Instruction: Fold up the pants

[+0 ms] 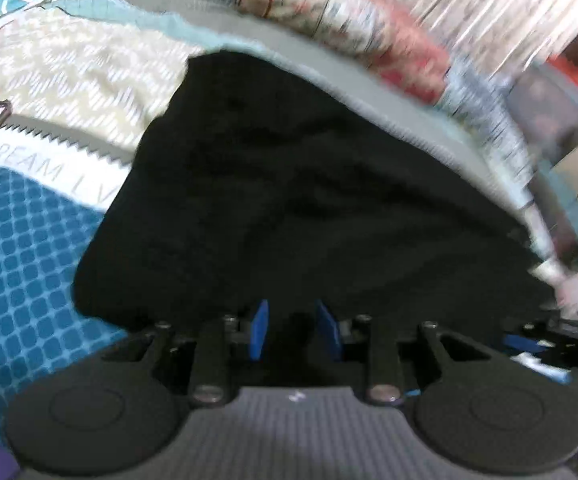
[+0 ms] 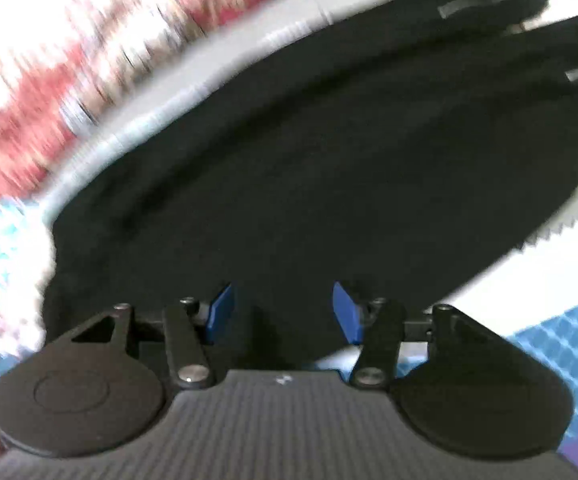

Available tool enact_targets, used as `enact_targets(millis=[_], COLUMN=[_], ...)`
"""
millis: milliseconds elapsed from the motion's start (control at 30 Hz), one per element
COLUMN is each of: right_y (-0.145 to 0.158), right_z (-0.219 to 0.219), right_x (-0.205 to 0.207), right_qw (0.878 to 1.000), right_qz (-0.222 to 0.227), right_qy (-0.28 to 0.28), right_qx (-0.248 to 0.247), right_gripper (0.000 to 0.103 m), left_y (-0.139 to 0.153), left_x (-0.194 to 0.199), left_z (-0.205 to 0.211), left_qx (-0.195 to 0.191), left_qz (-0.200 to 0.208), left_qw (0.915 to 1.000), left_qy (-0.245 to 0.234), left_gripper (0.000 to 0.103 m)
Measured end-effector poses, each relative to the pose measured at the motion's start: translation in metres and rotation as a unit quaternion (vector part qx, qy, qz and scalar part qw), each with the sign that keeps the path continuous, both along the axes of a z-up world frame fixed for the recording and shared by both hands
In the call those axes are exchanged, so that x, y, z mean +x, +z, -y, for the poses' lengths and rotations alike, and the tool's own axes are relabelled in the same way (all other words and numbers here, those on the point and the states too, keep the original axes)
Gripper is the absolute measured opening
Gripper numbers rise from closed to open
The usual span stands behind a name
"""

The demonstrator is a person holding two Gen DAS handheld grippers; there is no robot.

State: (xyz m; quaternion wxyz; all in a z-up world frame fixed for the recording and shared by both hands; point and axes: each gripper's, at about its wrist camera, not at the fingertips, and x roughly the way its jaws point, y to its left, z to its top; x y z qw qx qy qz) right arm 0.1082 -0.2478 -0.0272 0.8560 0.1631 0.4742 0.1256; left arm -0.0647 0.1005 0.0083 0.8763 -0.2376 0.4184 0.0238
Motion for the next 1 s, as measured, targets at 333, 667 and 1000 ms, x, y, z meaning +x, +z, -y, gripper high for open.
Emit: enact_targets(millis=[333, 667, 1000], right_y=[-0.014, 0.001, 0.055], right_z=[-0.025, -0.029, 0.022], right_x=[-0.001, 0.014, 0.056], right_qw=[0.998, 0.994, 0.995], right_qz=[0.011, 0.019, 0.089], right_qy=[0.051, 0.082, -0.004], right_qx=[-0.039, -0.075, -0.047], right_gripper=[0.071, 0.080, 0.080], left_y=[-0.013, -0.008, 0.078], left_x=[-0.002, -0.004, 0.039], left_z=[0.001, -0.003, -0.055], left_qx=[0.008, -0.006, 0.132], left_qz=[-0.015, -0.001, 0.106], left_qw=[0.9999, 0.9999, 0.9855], left_qy=[-0.002, -0.014, 0.000], left_gripper=[0.026, 0.027, 0.046])
